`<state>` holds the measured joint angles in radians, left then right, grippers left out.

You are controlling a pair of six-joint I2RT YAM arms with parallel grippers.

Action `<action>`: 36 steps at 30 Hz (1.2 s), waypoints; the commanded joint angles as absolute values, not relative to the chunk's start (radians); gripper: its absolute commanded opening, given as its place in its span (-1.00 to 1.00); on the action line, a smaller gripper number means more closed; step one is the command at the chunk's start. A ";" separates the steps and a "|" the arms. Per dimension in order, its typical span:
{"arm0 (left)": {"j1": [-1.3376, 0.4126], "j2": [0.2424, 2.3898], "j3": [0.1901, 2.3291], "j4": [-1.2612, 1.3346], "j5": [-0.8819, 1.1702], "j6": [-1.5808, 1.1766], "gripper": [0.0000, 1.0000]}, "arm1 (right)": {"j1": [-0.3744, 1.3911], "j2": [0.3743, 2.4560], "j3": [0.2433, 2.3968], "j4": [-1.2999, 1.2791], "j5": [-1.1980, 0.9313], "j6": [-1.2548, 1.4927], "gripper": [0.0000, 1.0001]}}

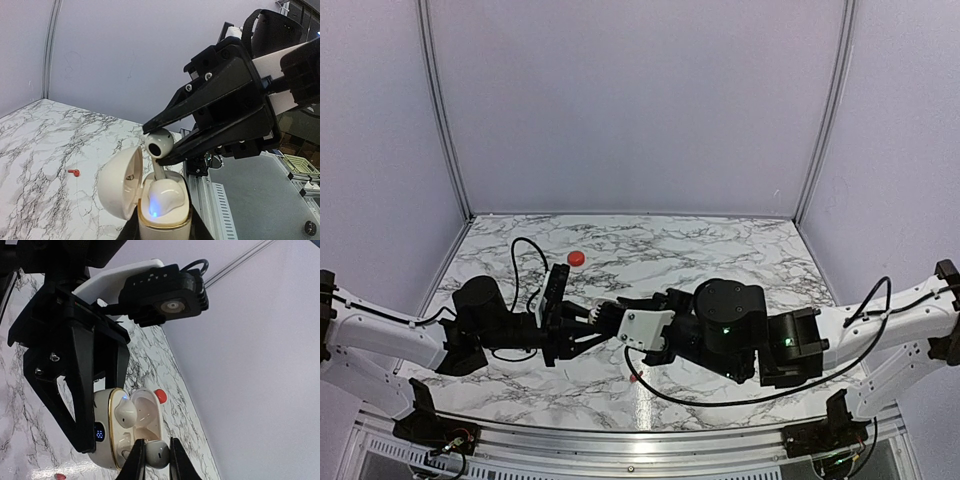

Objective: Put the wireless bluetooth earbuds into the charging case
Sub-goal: Insert the right earbud into the right side groove of the charging case.

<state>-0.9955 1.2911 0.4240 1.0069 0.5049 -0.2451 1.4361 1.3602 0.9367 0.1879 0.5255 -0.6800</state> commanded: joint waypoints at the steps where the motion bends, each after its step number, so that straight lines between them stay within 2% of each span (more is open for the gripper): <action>1: -0.992 1.302 0.462 1.024 0.519 -0.249 -1.00 | 1.463 1.383 0.951 0.200 0.577 -0.749 -0.77; 36: -0.992 1.256 0.462 1.023 0.522 -0.213 -1.00 | 1.471 1.351 0.972 0.103 0.345 -0.724 -0.71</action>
